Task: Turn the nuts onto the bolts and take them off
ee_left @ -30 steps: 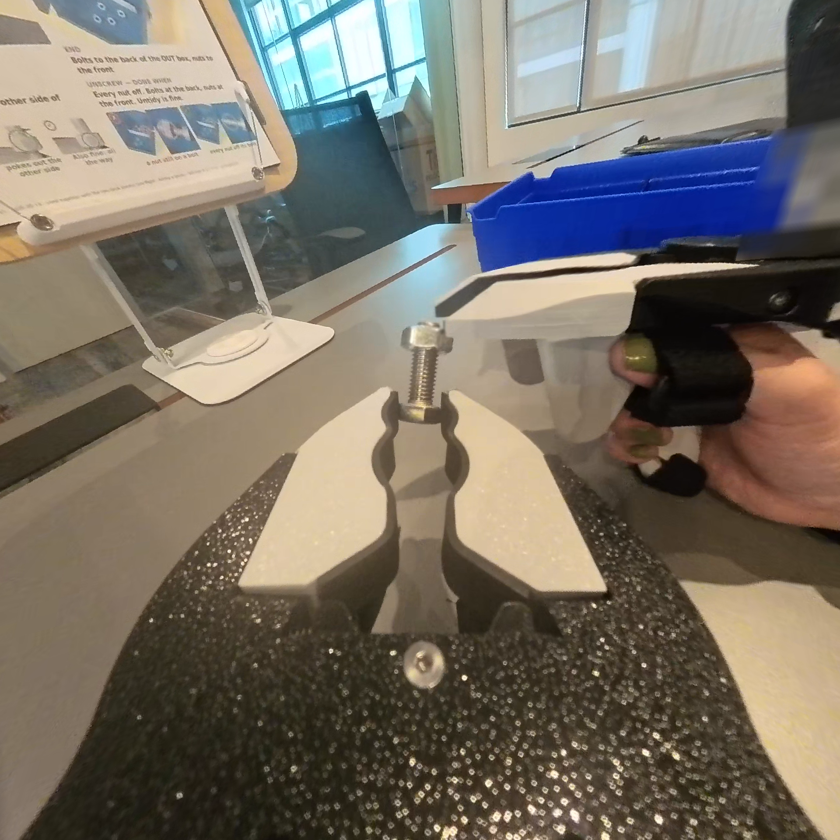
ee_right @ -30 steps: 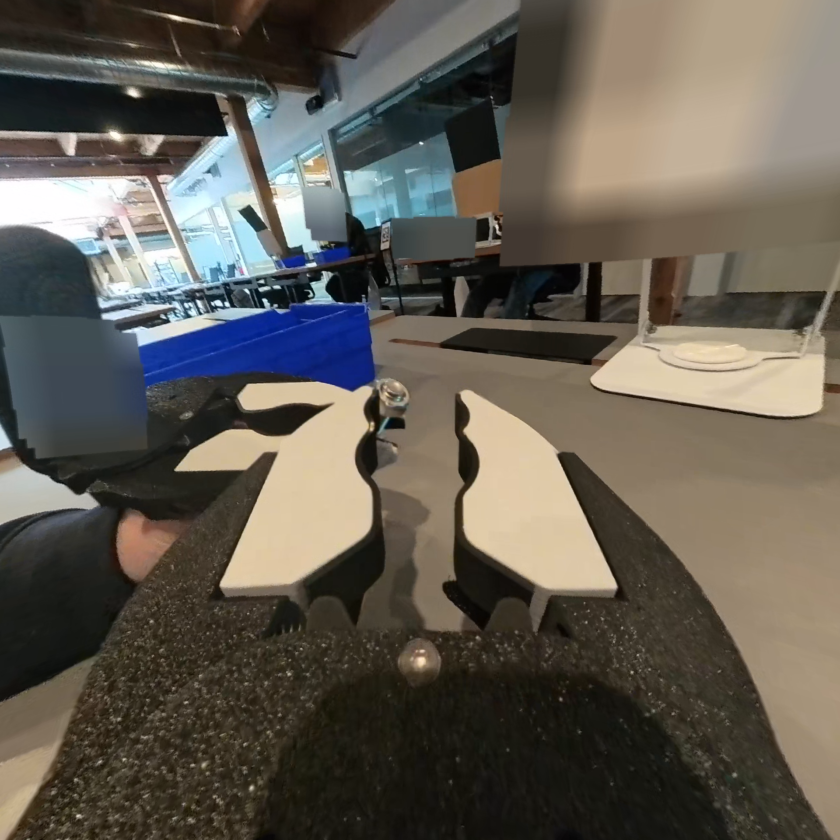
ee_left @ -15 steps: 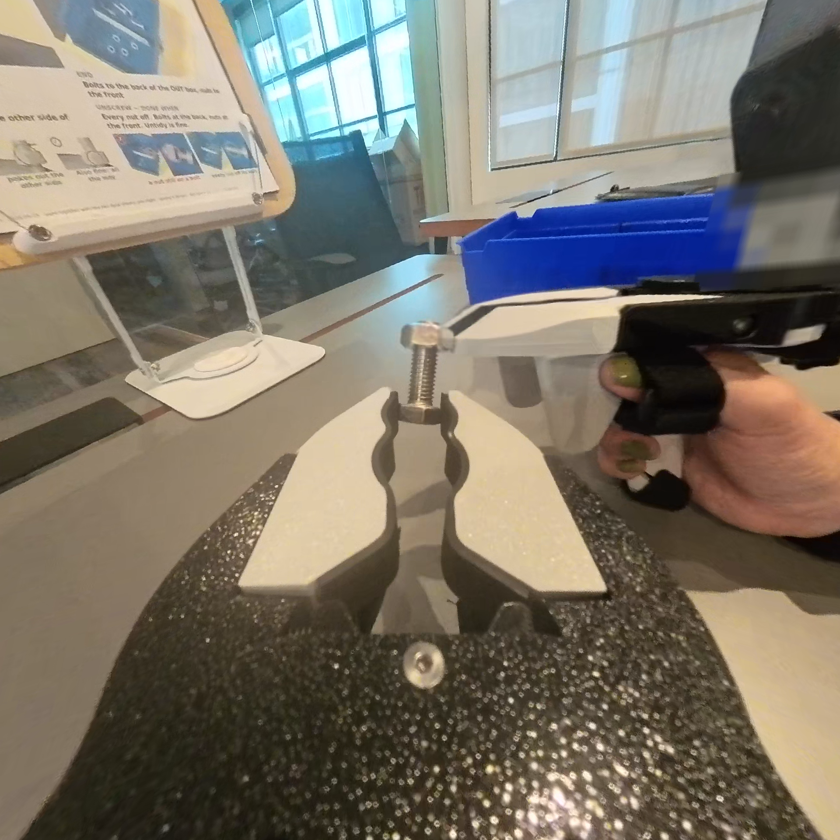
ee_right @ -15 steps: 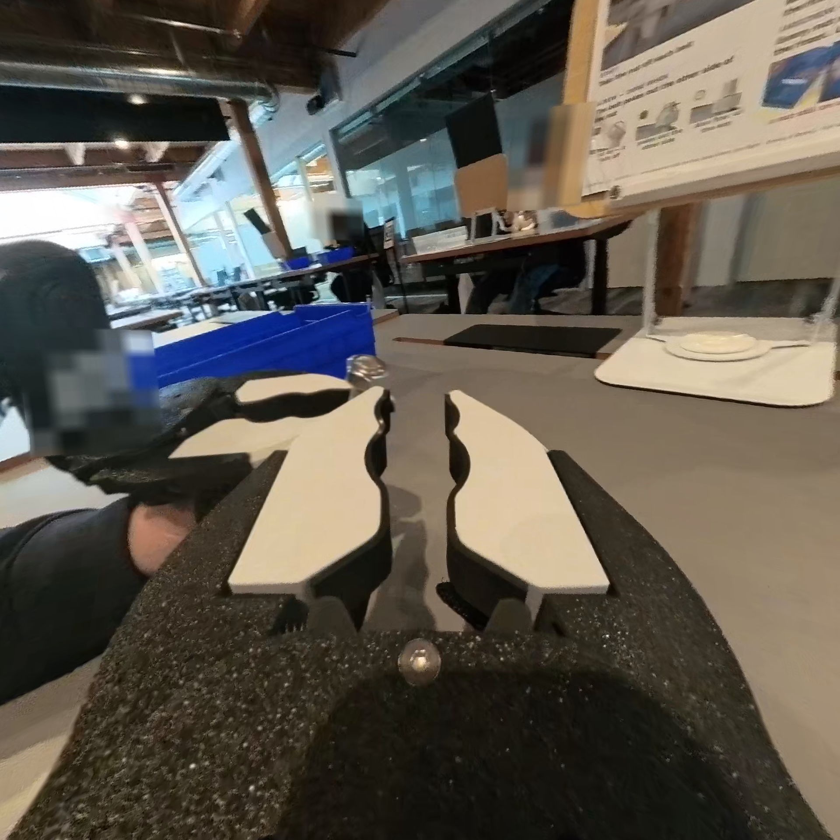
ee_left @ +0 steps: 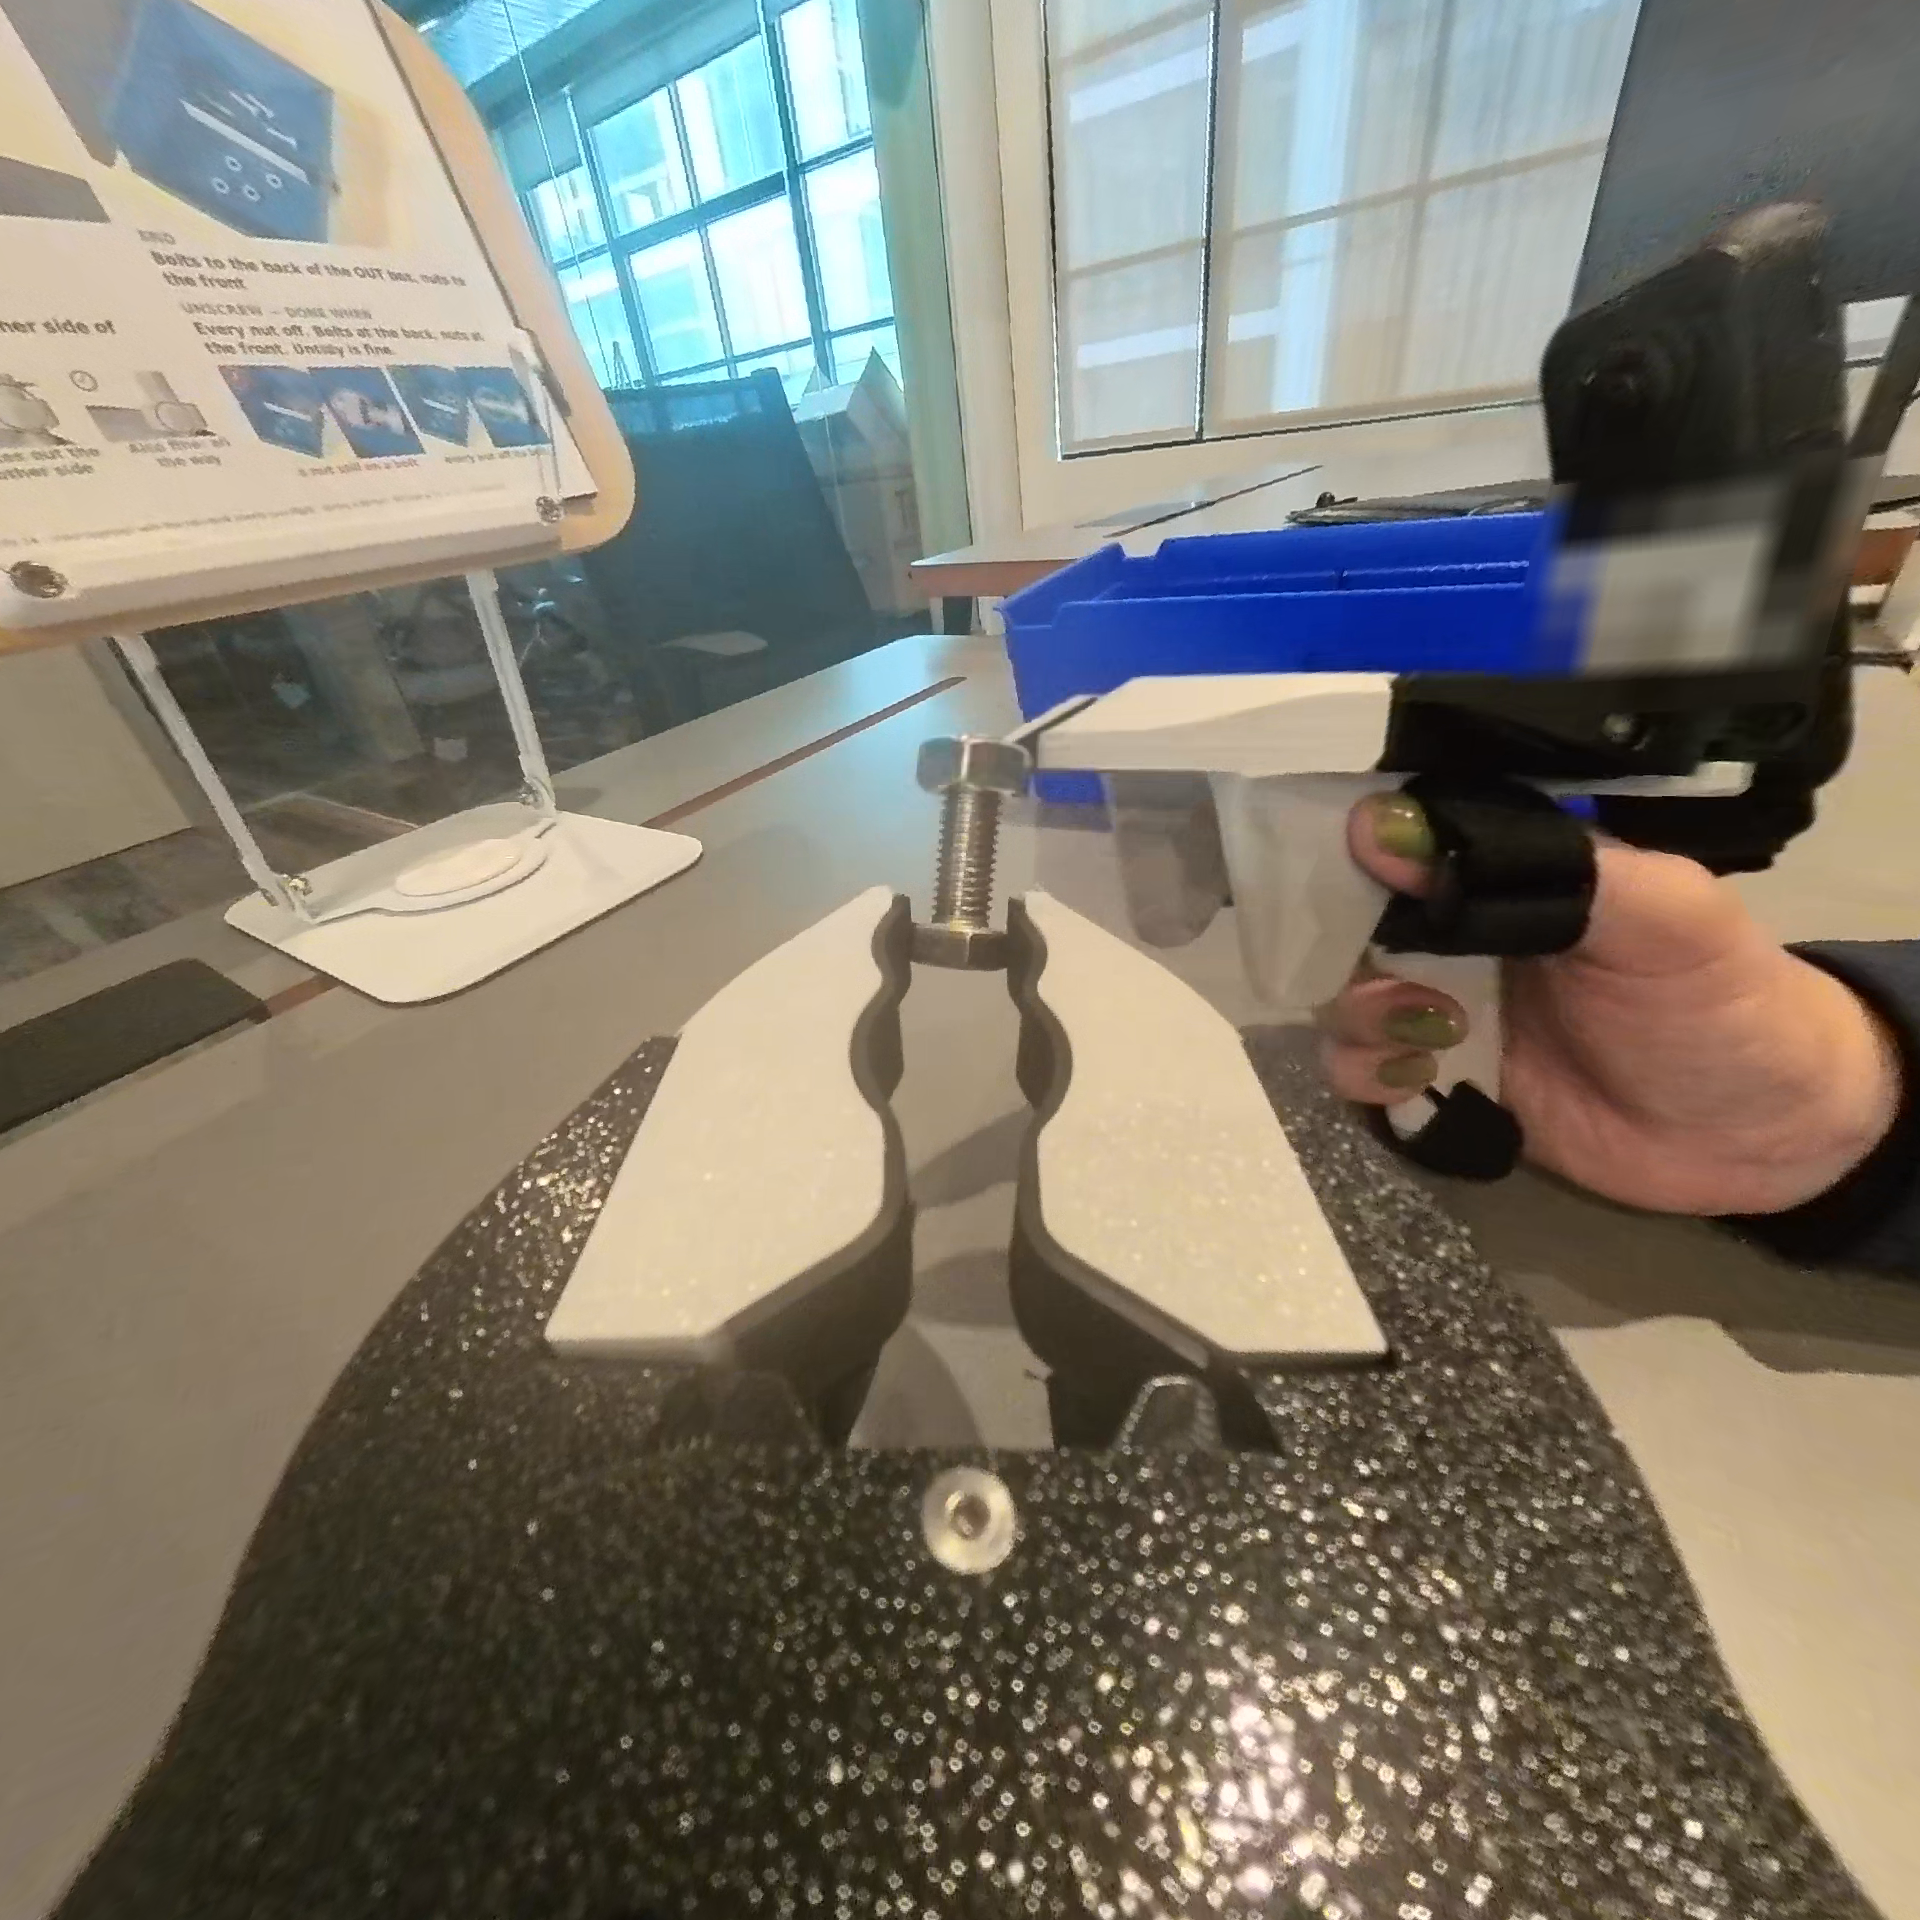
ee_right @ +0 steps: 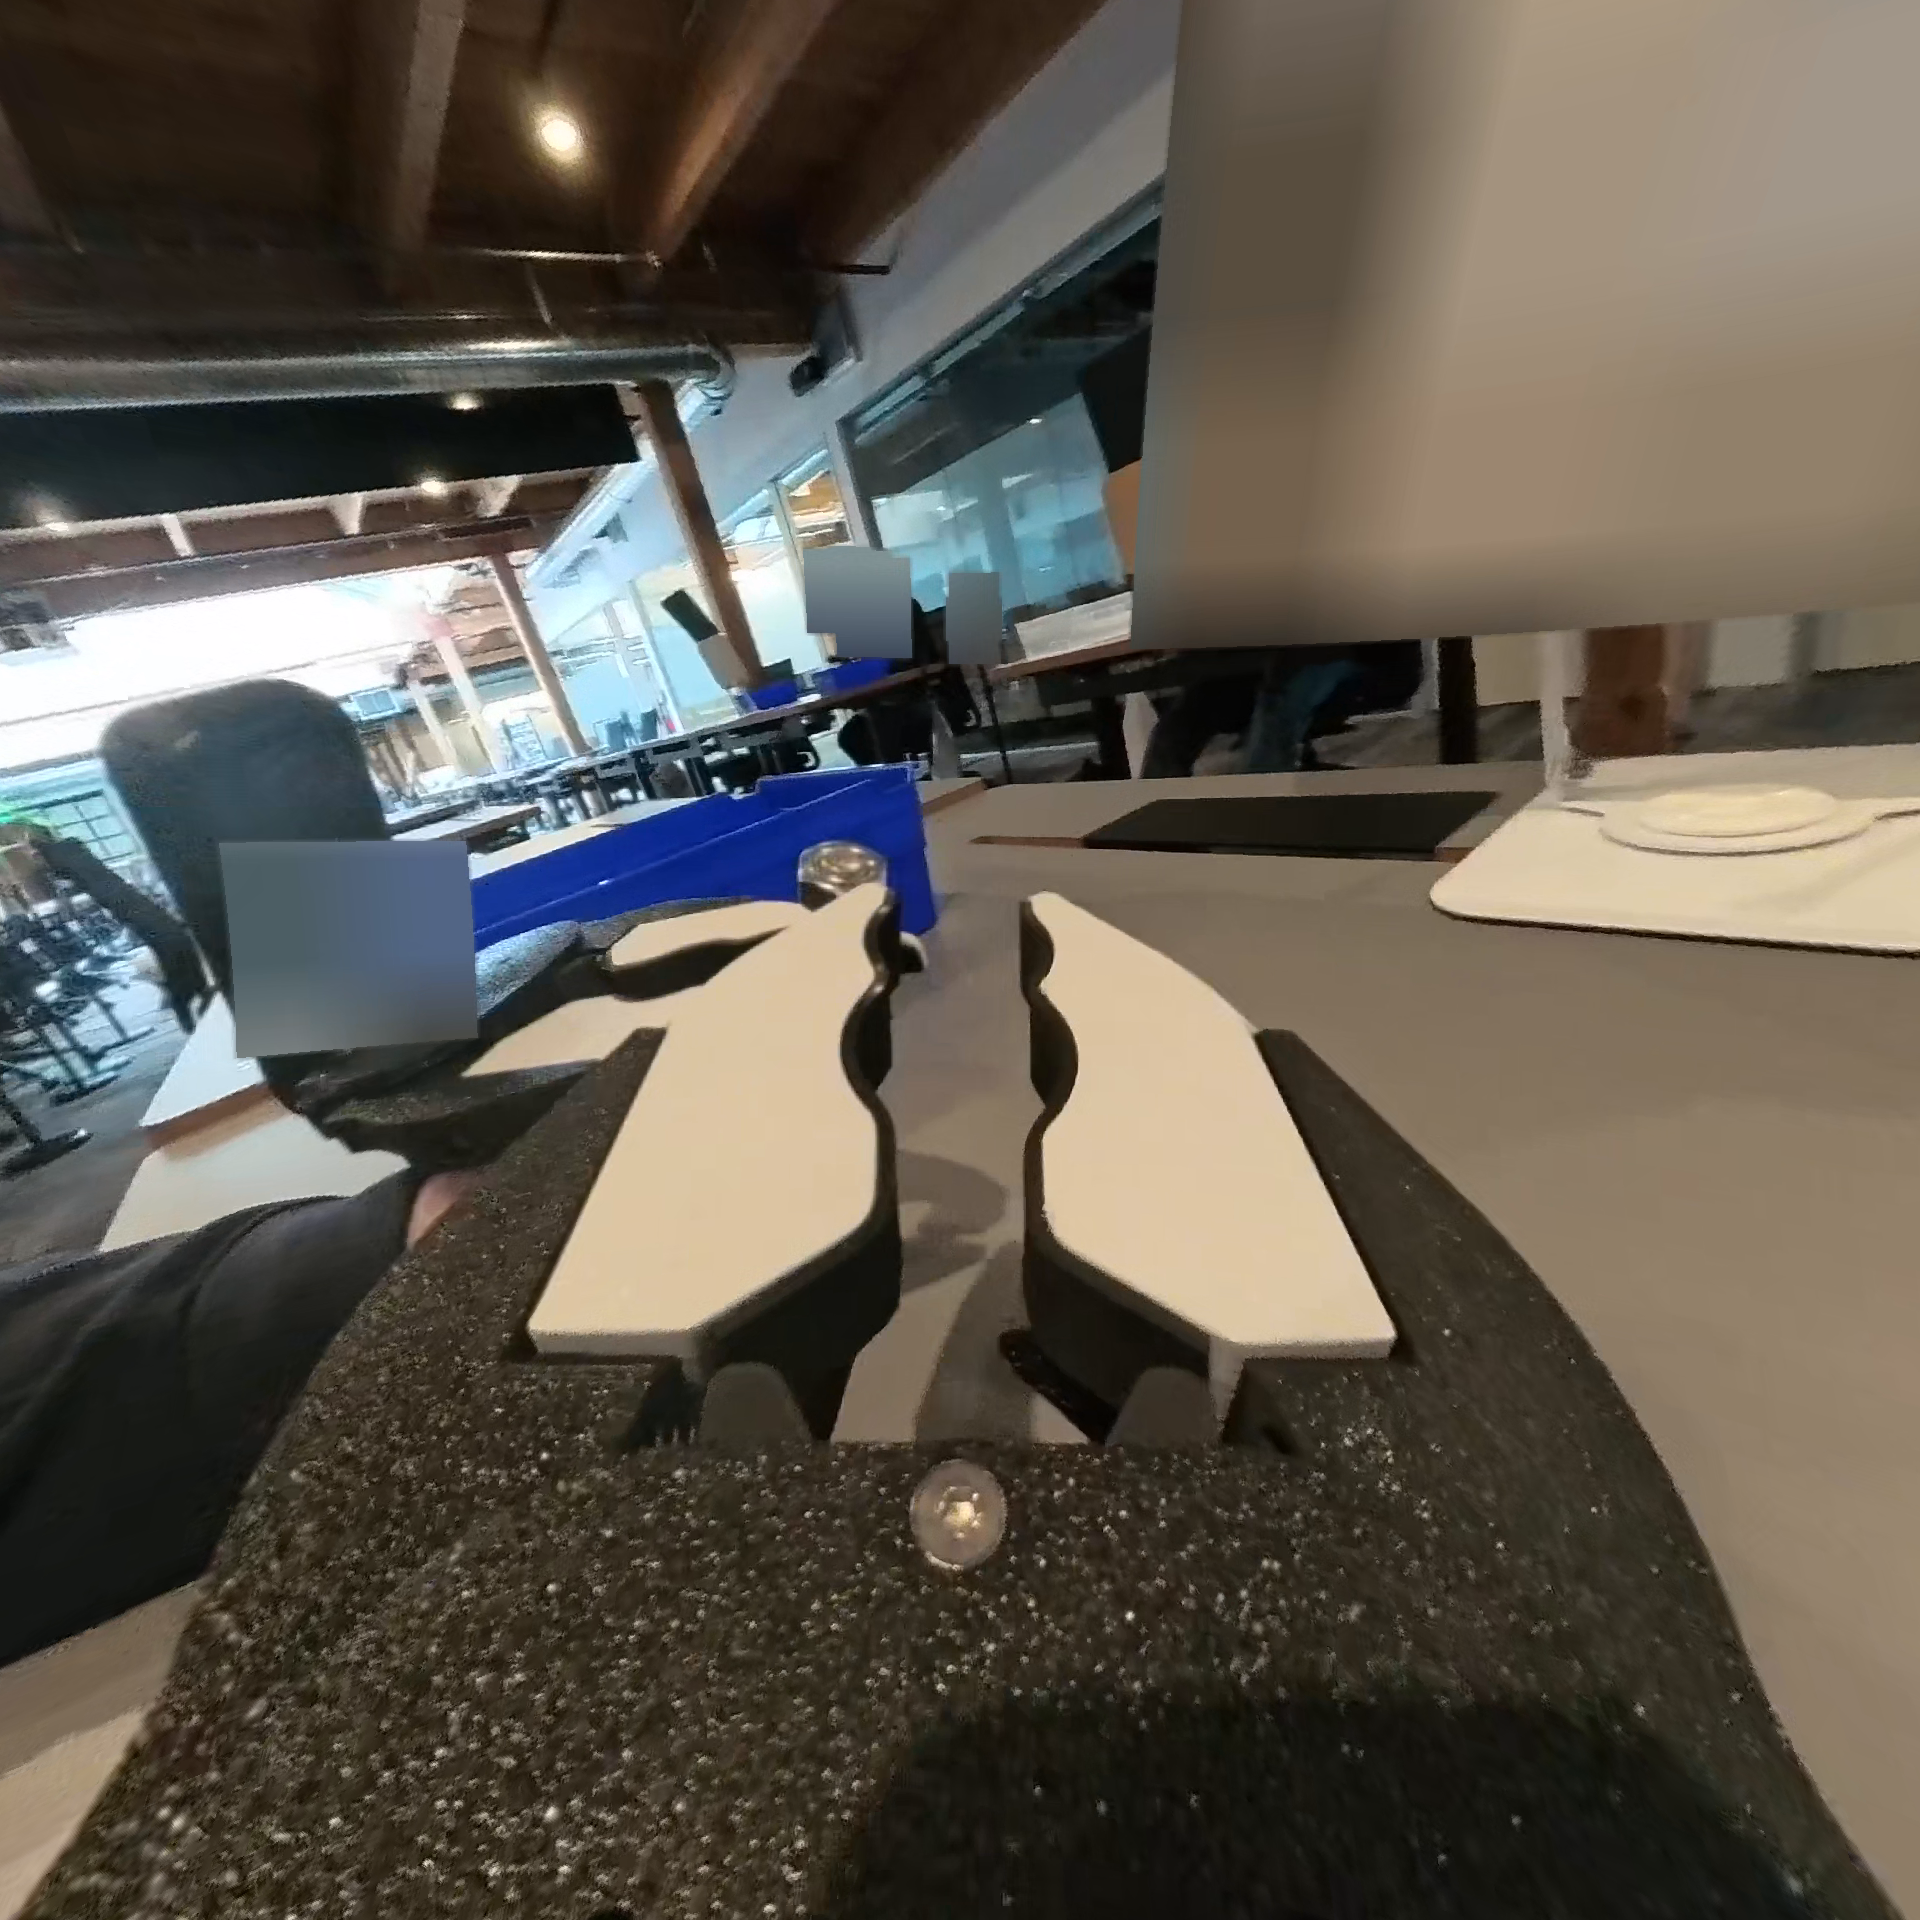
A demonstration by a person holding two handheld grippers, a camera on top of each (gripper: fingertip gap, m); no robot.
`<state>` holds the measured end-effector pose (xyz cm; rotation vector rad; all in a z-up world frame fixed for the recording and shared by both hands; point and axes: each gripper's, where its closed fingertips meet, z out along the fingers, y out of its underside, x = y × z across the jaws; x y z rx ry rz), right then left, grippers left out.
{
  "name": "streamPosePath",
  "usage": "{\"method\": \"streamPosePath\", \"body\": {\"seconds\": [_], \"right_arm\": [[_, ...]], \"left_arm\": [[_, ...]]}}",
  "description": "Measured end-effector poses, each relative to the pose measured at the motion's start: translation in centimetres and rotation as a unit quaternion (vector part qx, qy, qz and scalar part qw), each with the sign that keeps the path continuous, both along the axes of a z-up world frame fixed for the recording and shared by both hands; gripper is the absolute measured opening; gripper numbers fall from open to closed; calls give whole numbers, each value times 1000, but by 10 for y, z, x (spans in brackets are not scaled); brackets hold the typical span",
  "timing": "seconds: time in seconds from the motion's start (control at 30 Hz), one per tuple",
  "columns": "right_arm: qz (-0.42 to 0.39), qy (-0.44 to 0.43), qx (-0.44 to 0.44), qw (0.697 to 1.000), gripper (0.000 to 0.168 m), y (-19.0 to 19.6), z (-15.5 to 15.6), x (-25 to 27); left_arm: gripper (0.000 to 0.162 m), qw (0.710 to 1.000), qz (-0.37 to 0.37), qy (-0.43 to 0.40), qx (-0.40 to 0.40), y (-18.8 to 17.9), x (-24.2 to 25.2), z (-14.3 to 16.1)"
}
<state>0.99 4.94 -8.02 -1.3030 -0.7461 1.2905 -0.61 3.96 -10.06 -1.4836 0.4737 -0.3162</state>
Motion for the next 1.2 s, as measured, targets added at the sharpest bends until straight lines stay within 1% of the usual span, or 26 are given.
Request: {"method": "streamPosePath", "body": {"seconds": [0.13, 0.23, 0.37, 0.4, 0.47, 0.57, 0.63, 0.73, 0.9, 0.97, 1.2], "right_arm": [[37, 11, 24, 999, 33, -14, 7, -11], [33, -4, 35, 999, 34, -15, 5, -19], [10, -14, 19, 1000, 35, -8, -1, -10], [-1, -15, 17, 1000, 30, -5, -1, -7], [-12, 3, 6, 1000, 28, 1, 1, -1], [27, 47, 1, 999, 39, -6, 10, -3], [42, 48, 20, 998, 41, -12, 14, -8], [39, 37, 27, 998, 40, -14, 13, -15], [0, 52, -30, 998, 35, 9, 8, 1], [-6, 58, -34, 998, 35, 13, 9, 6], [47, 34, 18, 998, 37, -12, 14, -16]], "left_arm": [[17, 1000, -5, -2, 0, 0, 1, 0], [17, 1000, -9, 1, 8, -2, 3, 1], [17, 1000, -10, -8, 12, -2, 1, 3], [17, 1000, -10, -11, 15, -3, 1, 4], [17, 1000, -16, -17, 20, -4, 1, 6], [17, 999, -16, -21, 19, -4, 0, 6], [17, 999, -17, -21, 21, -4, 0, 7], [17, 999, -19, -22, 22, -5, 1, 7], [17, 999, -14, -42, 29, -5, -5, 11], [17, 998, -14, -48, 27, -5, -6, 11], [18, 999, -15, -34, 25, -4, -3, 9]]}}
